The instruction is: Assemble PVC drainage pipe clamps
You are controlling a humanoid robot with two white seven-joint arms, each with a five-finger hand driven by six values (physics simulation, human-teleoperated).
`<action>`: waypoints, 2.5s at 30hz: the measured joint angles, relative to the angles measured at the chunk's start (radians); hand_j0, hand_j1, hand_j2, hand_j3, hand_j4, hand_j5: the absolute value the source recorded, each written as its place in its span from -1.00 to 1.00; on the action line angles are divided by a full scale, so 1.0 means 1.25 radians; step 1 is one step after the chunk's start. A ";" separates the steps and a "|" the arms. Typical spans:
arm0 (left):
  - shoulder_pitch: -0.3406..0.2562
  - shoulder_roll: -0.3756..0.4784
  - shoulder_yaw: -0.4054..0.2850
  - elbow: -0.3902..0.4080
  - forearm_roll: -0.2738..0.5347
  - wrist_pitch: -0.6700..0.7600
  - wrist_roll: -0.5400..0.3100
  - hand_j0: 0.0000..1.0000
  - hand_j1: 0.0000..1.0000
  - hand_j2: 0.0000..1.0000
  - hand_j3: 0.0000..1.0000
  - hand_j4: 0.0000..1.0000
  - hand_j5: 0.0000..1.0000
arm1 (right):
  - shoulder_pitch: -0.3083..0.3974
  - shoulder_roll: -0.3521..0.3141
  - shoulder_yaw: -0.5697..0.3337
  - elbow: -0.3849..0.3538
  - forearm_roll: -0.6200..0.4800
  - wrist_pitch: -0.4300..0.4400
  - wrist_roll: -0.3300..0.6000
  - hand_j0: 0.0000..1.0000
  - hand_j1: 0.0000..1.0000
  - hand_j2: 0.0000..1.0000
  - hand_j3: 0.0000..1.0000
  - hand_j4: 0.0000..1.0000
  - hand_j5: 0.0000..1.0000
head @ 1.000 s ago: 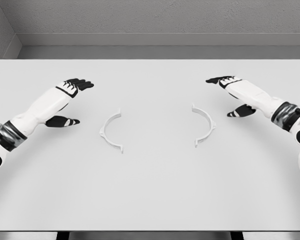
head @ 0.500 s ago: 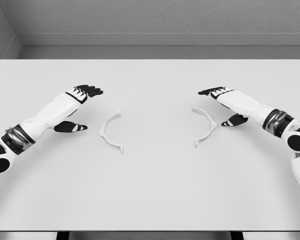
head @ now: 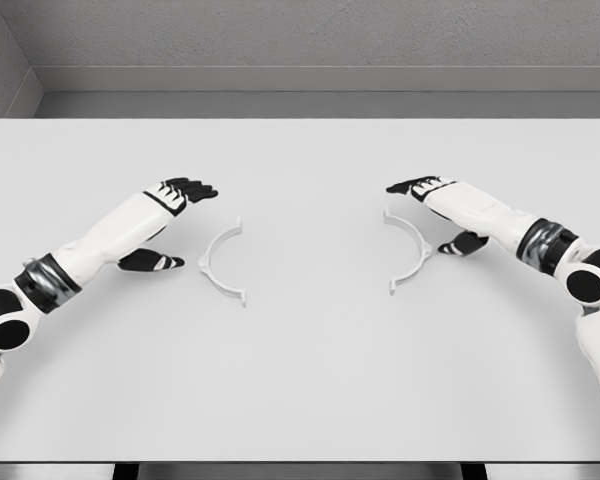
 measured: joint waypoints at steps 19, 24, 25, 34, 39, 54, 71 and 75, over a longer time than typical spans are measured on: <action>-0.004 -0.025 -0.009 0.013 -0.001 0.000 0.000 1.00 1.00 1.00 1.00 1.00 1.00 | -0.009 0.017 0.024 -0.011 -0.002 0.007 0.002 1.00 1.00 1.00 1.00 1.00 1.00; -0.004 -0.032 -0.010 0.014 -0.001 0.000 0.000 1.00 1.00 1.00 1.00 1.00 1.00 | -0.020 0.021 0.027 -0.006 -0.001 0.008 0.002 1.00 1.00 1.00 1.00 1.00 1.00; -0.004 -0.032 -0.010 0.015 -0.001 0.000 0.000 1.00 1.00 1.00 1.00 1.00 1.00 | -0.023 0.022 0.033 -0.005 0.000 0.013 0.002 1.00 1.00 1.00 1.00 1.00 1.00; -0.005 -0.032 -0.010 0.032 -0.001 0.000 0.000 1.00 1.00 1.00 1.00 1.00 1.00 | -0.028 0.035 0.058 -0.005 0.000 0.031 0.002 1.00 1.00 1.00 1.00 1.00 1.00; -0.005 -0.040 -0.011 0.036 -0.002 0.000 0.000 1.00 1.00 1.00 1.00 1.00 1.00 | -0.040 0.044 0.074 -0.004 -0.001 0.040 0.002 1.00 1.00 1.00 1.00 1.00 1.00; -0.001 -0.080 -0.022 0.023 -0.004 0.000 0.000 1.00 1.00 1.00 1.00 1.00 1.00 | -0.103 0.081 0.118 0.045 0.005 0.062 0.001 1.00 1.00 1.00 1.00 1.00 1.00; -0.005 -0.078 -0.014 0.017 0.001 0.000 0.000 1.00 1.00 1.00 1.00 1.00 1.00 | -0.196 0.101 0.126 0.157 0.017 0.084 -0.003 1.00 1.00 1.00 1.00 1.00 1.00; -0.010 -0.063 -0.007 0.021 0.004 0.000 0.000 1.00 1.00 1.00 1.00 1.00 1.00 | -0.196 0.106 0.130 0.182 0.018 0.085 -0.004 1.00 1.00 1.00 1.00 1.00 1.00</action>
